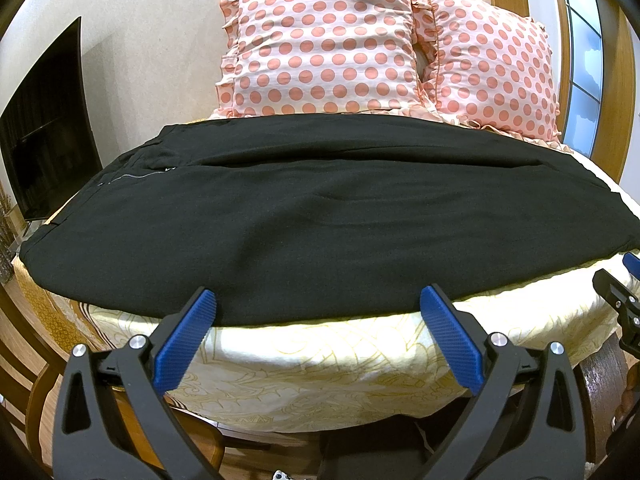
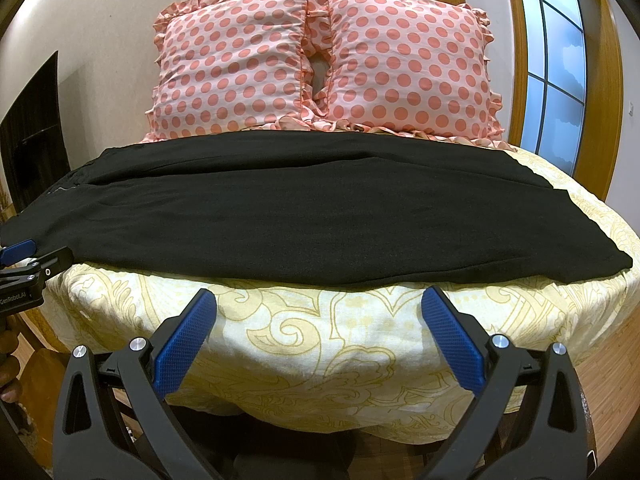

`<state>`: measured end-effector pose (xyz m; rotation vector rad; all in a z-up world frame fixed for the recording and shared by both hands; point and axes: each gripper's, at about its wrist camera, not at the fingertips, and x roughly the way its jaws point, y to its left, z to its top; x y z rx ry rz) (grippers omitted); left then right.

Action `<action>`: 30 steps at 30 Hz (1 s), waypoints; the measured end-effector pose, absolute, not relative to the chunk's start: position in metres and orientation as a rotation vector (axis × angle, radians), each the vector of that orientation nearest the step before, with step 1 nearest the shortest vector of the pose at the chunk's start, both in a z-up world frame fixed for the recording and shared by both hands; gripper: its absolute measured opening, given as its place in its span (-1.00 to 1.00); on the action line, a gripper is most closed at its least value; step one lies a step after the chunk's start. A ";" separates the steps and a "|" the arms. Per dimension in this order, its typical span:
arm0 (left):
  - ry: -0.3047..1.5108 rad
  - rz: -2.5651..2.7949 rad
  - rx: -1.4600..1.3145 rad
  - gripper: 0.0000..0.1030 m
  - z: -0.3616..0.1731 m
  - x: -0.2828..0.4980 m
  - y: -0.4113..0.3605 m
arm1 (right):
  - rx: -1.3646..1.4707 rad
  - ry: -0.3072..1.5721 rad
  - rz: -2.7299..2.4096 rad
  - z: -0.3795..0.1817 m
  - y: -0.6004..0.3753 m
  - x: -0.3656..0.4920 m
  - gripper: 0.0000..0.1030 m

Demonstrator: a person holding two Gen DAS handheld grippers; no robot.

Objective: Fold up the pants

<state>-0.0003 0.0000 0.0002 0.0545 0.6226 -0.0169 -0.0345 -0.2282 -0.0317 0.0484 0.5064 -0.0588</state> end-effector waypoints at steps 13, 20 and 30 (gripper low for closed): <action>0.622 -0.017 0.055 0.97 0.000 0.000 0.000 | 0.049 0.507 -0.059 -0.032 -0.228 -0.034 0.97; 0.623 -0.017 0.055 0.97 0.000 0.000 0.000 | 0.048 0.507 -0.058 -0.033 -0.228 -0.034 0.97; 0.639 0.007 0.053 0.97 0.002 -0.001 -0.002 | 0.037 0.500 -0.003 -0.032 -0.232 -0.034 0.97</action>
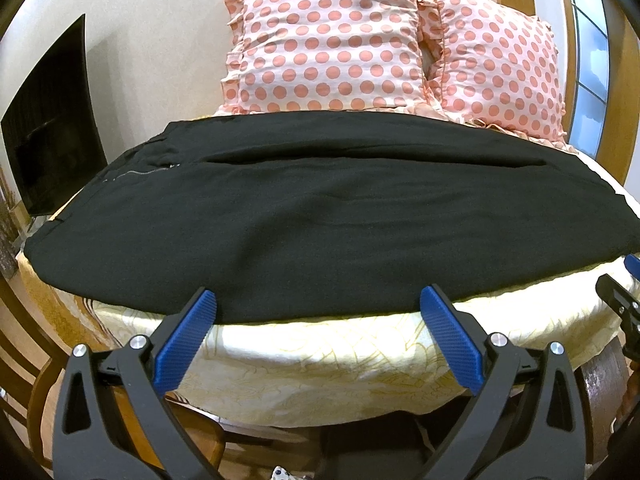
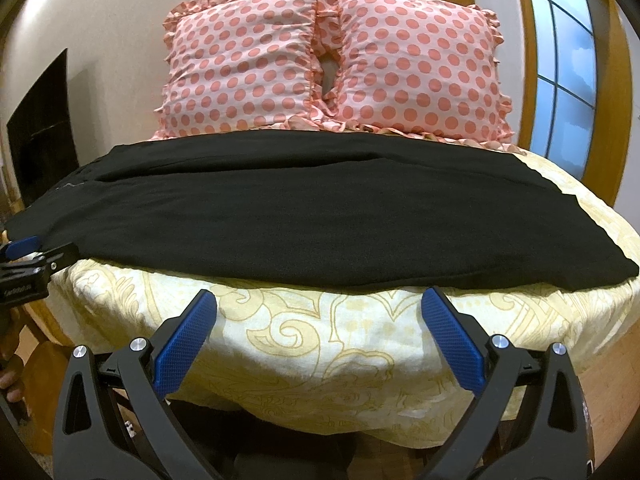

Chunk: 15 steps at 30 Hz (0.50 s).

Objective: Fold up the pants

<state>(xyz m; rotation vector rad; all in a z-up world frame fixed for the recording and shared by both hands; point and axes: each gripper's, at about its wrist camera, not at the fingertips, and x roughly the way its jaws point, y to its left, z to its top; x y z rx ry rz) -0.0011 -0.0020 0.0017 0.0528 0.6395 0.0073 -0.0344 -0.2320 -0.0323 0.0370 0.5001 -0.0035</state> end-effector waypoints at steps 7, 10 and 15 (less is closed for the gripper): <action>0.626 -0.083 0.049 0.97 0.032 0.003 0.008 | 0.129 0.401 0.098 0.013 -0.273 -0.049 0.97; 0.578 -0.079 0.015 0.97 0.055 0.017 0.014 | 0.139 0.363 0.003 0.050 -0.305 -0.034 0.97; 0.537 -0.029 0.038 0.97 0.076 0.058 0.010 | 0.315 0.459 -0.161 0.079 -0.378 0.042 0.97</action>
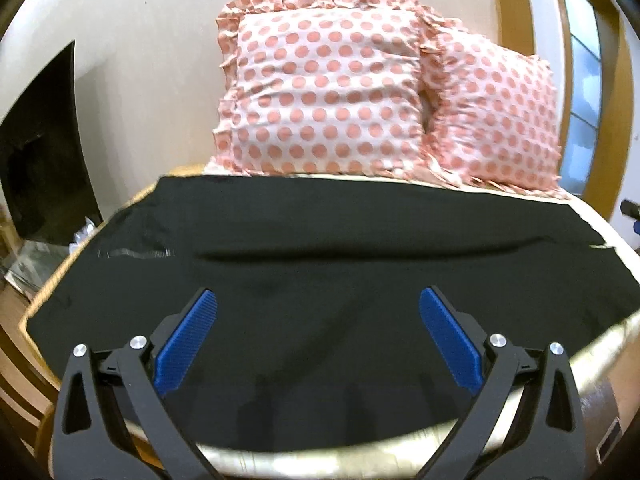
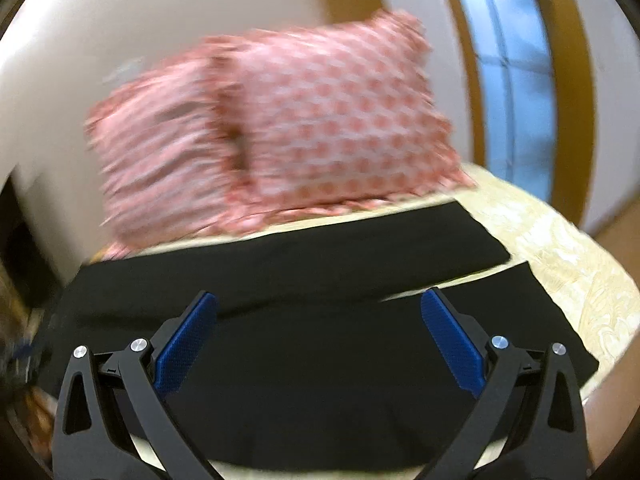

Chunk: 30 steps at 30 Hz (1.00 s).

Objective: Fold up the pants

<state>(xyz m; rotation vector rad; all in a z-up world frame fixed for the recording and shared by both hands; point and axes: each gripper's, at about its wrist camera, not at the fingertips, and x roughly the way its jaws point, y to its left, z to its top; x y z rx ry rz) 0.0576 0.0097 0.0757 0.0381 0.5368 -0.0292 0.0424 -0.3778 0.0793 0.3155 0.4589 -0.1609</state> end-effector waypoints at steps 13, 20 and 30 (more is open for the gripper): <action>0.613 -0.011 0.018 0.97 0.059 0.139 0.014 | 0.595 0.801 -0.666 0.027 -0.524 0.276 0.29; 0.650 -0.057 0.015 0.97 0.047 0.147 0.014 | 0.535 0.861 -0.835 0.004 -0.541 0.321 0.19; 0.668 -0.081 -0.006 0.97 0.045 0.149 0.016 | 0.615 0.729 -0.734 -0.004 -0.545 0.264 -0.89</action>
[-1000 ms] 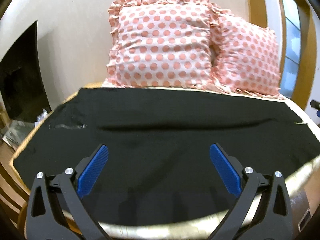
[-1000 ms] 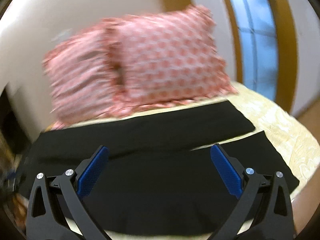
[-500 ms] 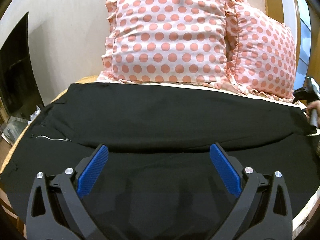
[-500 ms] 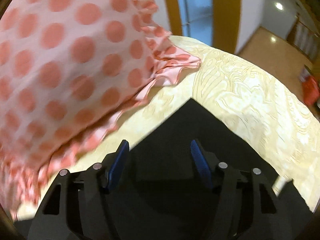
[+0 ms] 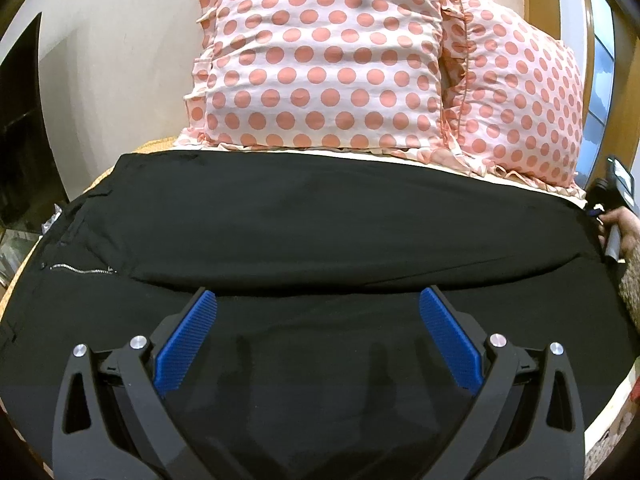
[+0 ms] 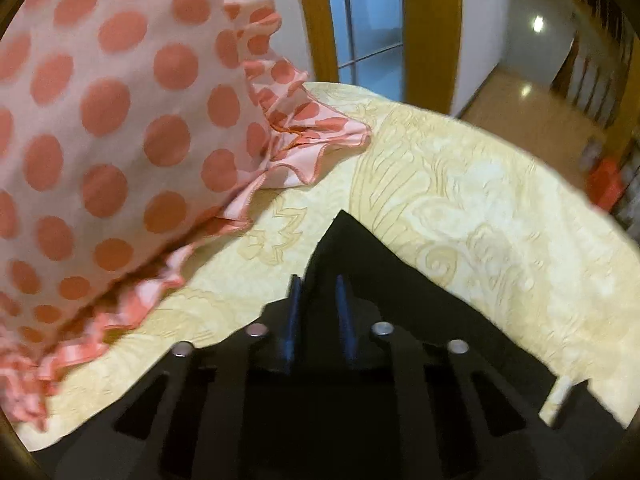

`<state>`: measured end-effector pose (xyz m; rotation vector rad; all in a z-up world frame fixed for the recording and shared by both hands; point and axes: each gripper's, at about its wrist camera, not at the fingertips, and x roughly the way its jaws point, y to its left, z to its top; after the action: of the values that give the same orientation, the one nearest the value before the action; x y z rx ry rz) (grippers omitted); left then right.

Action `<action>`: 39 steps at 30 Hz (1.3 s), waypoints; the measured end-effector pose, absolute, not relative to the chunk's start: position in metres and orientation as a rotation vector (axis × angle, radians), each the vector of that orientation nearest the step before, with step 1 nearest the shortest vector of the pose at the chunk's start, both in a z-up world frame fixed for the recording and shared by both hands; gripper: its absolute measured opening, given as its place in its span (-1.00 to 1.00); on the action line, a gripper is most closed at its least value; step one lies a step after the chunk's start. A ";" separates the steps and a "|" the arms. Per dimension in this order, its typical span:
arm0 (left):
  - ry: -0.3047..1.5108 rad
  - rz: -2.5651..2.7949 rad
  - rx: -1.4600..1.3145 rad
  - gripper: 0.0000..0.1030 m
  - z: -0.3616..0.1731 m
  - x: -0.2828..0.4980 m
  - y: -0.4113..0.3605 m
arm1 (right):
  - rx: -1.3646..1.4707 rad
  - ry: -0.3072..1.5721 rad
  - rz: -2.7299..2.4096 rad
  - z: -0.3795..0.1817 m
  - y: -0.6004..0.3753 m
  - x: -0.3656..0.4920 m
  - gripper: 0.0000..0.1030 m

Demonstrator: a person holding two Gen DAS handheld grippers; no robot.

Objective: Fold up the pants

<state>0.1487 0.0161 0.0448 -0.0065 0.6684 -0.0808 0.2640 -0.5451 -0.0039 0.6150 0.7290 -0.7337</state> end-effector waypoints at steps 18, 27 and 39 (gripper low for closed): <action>0.672 -0.050 -0.047 0.97 0.045 0.149 0.023 | 0.826 0.416 -0.389 0.009 -0.474 0.007 -0.93; 0.673 0.008 -0.008 0.97 0.052 0.139 0.026 | 1.045 0.467 -0.307 -0.029 -0.488 0.000 -0.23; 0.729 0.119 -0.131 0.96 0.089 0.156 0.089 | 1.114 0.375 -0.308 -0.041 -0.498 0.022 -0.81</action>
<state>0.1562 0.0893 0.0890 -0.1313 0.7291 0.1188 0.0217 -0.4978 -0.0409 1.1144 0.3750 -0.3084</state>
